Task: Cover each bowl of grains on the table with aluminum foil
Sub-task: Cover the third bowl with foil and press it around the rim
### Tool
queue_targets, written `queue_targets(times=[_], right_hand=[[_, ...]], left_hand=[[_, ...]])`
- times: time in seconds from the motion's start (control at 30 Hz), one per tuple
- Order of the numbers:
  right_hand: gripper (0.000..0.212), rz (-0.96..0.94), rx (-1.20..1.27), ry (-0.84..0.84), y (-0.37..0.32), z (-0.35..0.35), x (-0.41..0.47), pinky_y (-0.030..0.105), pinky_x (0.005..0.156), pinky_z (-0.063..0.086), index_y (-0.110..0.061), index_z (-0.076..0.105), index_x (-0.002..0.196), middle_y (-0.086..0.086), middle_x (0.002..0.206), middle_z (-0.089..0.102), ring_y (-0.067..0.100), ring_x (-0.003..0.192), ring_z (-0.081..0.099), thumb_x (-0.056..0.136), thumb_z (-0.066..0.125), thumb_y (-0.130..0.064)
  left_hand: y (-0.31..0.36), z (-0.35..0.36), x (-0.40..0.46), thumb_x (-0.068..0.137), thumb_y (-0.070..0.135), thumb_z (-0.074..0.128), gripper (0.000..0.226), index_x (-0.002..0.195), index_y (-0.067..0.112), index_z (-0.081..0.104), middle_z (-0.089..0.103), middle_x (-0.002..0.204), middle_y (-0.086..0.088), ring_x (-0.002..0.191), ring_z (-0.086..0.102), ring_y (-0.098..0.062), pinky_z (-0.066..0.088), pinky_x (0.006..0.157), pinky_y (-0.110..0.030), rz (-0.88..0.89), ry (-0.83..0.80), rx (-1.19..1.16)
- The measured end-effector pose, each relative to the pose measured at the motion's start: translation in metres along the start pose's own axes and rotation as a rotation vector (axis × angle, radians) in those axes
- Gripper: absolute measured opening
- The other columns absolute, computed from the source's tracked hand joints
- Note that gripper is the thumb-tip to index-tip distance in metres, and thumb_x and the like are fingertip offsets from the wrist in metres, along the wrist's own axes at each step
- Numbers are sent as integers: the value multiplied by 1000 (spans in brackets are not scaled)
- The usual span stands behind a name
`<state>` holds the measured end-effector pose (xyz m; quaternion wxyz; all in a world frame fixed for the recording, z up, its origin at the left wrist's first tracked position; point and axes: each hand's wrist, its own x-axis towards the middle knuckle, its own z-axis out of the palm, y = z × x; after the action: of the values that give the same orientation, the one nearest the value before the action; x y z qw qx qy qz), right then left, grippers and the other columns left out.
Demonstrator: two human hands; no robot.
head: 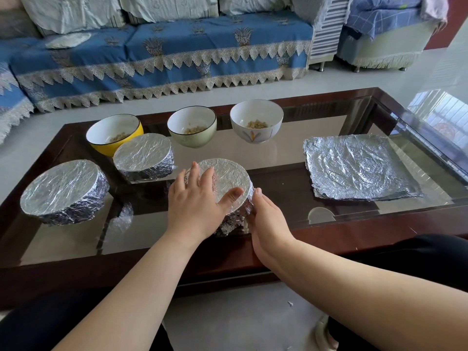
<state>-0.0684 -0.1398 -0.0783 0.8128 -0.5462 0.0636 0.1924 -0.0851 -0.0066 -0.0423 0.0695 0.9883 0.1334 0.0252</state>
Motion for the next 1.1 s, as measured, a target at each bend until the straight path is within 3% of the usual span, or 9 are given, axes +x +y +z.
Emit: queue_targets(times=[0.13, 0.23, 0.4, 0.53, 0.6, 0.7, 0.87, 1.1], right_hand=[[35, 4, 35, 31, -1, -1, 4, 40, 111, 39, -13, 63, 120, 5, 118, 69, 16, 115, 61, 105, 37, -32], [36, -18, -72, 78, -3, -3, 9, 38, 109, 40, -24, 57, 120, -5, 120, 66, 12, 117, 58, 98, 45, -50], [36, -134, -273, 120, -18, -8, 19, 22, 82, 46, -16, 58, 115, -3, 108, 67, 6, 98, 61, 100, 44, -46], [43, -168, -432, 95, -18, -13, 27, 33, 94, 47, -17, 58, 116, -1, 109, 65, 12, 104, 60, 97, 45, -53], [43, -179, -476, 104, -18, -13, 28, 38, 96, 48, -18, 58, 115, 0, 108, 66, 15, 104, 62, 96, 45, -54], [41, -212, -494, 131, -19, -13, 31, 39, 93, 50, -14, 60, 111, 2, 103, 68, 15, 98, 63, 97, 47, -50], [34, -191, -392, 157, -17, -13, 31, 29, 66, 45, -15, 61, 98, -1, 79, 60, 10, 68, 54, 96, 52, -48], [33, -114, -272, 193, -16, -10, 34, 36, 69, 43, -15, 60, 83, 2, 73, 57, 16, 68, 52, 93, 57, -46]], left_hand=[[2, -2, -2, 68, 92, -6, 113, 155, 25, 21, 8, 165, -10, 151, 4, -32, 11, 119, -49, -15, -13, 1], [3, -7, -3, 69, 90, -4, 111, 155, 24, 17, 6, 165, -11, 150, 3, -32, 12, 119, -50, -43, -48, -12], [3, -24, -11, 64, 87, 0, 112, 157, 26, 9, 6, 165, -8, 148, 8, -34, 17, 116, -49, -60, -127, -79], [-5, -28, -14, 62, 90, 2, 115, 157, 26, 1, -1, 166, -7, 149, 6, -35, 18, 116, -50, -52, -156, 1], [-9, -24, -11, 61, 92, 2, 118, 157, 24, -5, -9, 165, -8, 151, -4, -33, 10, 119, -50, -30, -163, 47], [-13, -14, -5, 64, 95, 6, 120, 156, 21, -13, -20, 163, -9, 150, -20, -27, -5, 120, -46, 88, -145, 43], [-11, -12, -5, 59, 92, 13, 125, 157, 19, -10, -16, 164, -8, 151, -16, -24, -3, 121, -41, 129, -178, -36], [-12, -7, -4, 54, 98, 4, 131, 158, 19, -3, -11, 165, -10, 151, -12, -25, -1, 121, -43, 131, -138, -22]])
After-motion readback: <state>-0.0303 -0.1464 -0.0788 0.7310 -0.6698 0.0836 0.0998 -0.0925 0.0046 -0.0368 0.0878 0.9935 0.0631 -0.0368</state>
